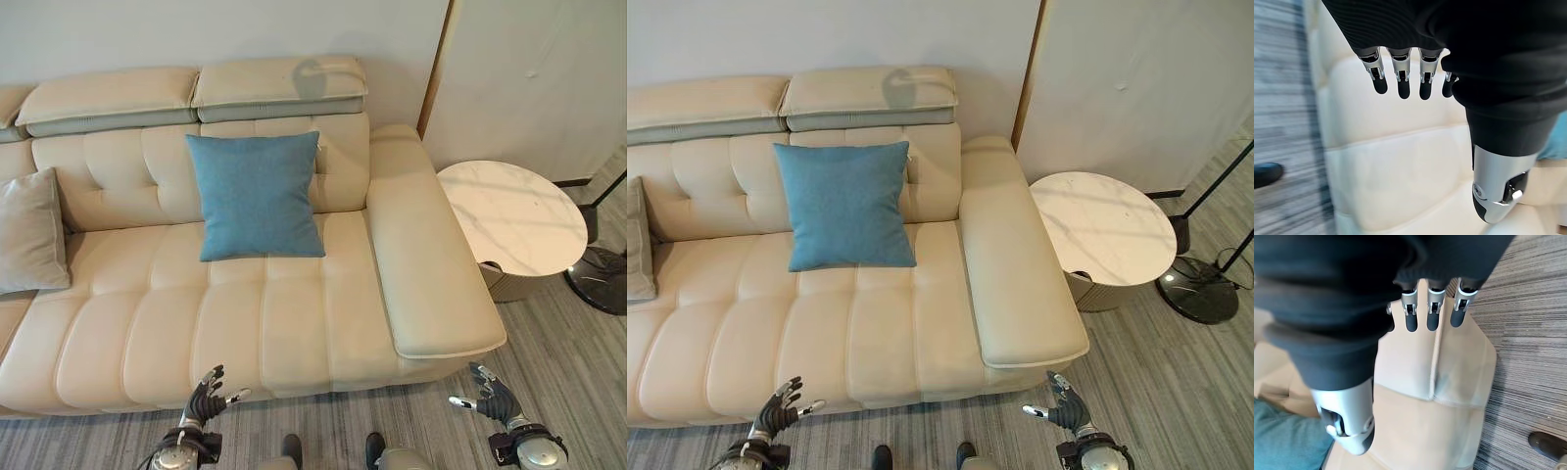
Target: Pick up all the scattered cushions and arrange them neatly on the sofa.
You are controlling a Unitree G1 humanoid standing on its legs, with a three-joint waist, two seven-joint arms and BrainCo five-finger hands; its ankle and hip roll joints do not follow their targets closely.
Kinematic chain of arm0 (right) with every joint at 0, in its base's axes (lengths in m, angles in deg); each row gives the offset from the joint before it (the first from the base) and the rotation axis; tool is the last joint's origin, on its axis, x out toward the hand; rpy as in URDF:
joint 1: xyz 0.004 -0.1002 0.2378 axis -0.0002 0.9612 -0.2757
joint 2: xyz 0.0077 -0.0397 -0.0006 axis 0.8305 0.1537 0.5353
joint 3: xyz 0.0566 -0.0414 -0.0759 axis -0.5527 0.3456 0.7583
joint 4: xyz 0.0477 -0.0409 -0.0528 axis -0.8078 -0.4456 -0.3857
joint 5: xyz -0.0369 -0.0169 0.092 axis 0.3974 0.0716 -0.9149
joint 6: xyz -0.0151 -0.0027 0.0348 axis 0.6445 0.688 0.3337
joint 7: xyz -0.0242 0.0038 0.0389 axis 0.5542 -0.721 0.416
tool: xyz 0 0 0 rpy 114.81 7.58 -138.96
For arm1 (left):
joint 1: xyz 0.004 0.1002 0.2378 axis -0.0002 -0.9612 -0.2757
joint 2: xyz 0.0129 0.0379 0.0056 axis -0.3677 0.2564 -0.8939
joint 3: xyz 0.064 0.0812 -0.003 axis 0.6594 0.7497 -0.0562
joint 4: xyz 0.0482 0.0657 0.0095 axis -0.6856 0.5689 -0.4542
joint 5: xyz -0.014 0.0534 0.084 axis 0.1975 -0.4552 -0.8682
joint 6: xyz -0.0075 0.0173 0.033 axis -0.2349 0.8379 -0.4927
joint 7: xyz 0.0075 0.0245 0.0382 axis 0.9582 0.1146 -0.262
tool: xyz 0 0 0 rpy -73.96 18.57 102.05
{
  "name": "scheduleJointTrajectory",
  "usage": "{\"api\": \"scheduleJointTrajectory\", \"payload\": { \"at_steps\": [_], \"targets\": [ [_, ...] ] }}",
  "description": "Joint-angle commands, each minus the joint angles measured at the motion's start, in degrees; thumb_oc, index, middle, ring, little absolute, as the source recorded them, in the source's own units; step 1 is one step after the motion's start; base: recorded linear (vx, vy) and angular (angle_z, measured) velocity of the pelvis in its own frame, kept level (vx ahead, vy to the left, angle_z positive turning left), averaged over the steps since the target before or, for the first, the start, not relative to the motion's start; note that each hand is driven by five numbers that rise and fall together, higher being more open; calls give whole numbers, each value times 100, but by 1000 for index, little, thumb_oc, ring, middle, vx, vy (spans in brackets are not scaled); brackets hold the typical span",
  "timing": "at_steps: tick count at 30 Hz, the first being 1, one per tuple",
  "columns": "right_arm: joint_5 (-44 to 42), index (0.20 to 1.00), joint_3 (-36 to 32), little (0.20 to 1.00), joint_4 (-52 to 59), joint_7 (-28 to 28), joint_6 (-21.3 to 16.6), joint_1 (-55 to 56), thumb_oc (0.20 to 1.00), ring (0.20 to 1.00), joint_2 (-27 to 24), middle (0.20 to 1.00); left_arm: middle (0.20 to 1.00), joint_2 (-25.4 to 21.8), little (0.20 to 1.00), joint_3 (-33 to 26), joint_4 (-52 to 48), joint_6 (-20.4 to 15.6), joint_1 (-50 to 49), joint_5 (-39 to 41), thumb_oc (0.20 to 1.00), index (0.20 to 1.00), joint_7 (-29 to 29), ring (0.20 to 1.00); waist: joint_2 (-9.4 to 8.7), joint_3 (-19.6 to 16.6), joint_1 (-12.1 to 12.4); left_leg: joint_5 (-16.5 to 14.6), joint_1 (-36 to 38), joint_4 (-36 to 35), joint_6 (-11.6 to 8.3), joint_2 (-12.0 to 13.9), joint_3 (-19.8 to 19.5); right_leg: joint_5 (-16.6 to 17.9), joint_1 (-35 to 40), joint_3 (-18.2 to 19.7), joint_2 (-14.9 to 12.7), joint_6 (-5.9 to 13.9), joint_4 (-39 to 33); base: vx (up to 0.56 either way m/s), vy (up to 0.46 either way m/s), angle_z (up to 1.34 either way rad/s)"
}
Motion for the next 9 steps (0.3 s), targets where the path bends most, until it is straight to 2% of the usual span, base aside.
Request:
{"api": "scheduleJointTrajectory", "payload": {
  "at_steps": [1, 9],
  "targets": [
    [-9, 1000, 75, 1000, 142, 44, -160, -234, 1000, 1000, 27, 1000, 1000, -200, 1000, -193, -111, -215, 81, -162, 1000, 1000, -81, 1000, -179, -60, 61, -768, 312, -139, 113, -147, -25, 260, 662, 83, 122, 311, -1269, -31, 58, -1],
    [-14, 1000, 141, 1000, -111, 30, -83, -290, 1000, 1000, 107, 1000, 1000, -209, 1000, -274, -106, -184, -18, -140, 1000, 1000, -64, 1000, -196, -140, 157, -684, 635, -580, 196, -215, -63, 385, 718, 137, 129, 368, -1331, -28, 58, -3]
  ]
}}
